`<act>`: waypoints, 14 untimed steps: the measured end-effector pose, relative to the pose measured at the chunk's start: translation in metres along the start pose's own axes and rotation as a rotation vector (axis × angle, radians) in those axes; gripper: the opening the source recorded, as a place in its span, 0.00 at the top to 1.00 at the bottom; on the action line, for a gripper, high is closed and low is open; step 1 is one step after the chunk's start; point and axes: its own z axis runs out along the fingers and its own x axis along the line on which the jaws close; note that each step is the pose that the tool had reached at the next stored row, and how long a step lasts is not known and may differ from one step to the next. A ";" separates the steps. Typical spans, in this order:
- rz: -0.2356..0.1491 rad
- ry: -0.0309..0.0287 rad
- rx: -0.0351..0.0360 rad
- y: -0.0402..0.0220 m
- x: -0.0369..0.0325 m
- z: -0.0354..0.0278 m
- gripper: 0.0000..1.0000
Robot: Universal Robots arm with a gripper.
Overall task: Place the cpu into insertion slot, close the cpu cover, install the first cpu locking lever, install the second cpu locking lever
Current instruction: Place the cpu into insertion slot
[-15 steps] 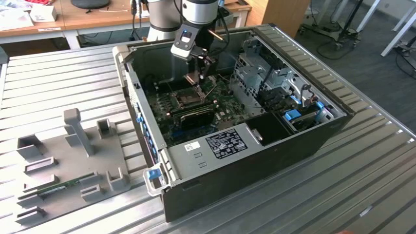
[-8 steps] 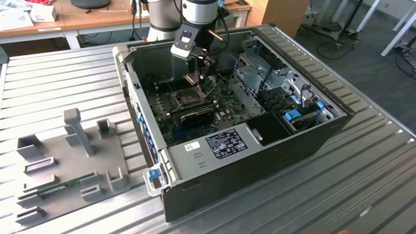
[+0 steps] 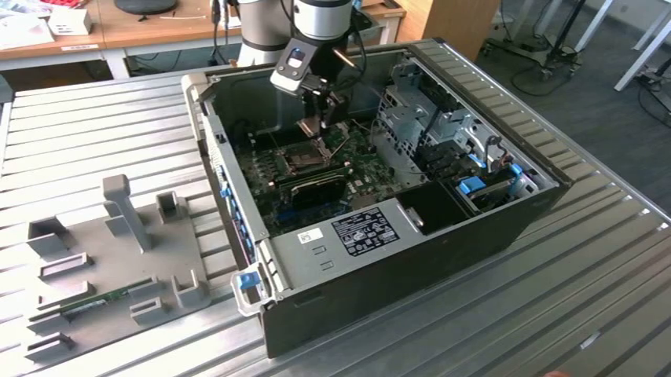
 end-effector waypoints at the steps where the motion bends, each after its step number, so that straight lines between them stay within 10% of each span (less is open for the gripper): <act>1: 0.018 -0.0012 -0.0004 0.0000 0.0000 0.0001 0.46; 6: 0.099 -0.0066 -0.0020 -0.0001 0.0000 0.0004 0.46; 14: 0.117 -0.0077 -0.0026 0.0000 0.0000 0.0007 0.46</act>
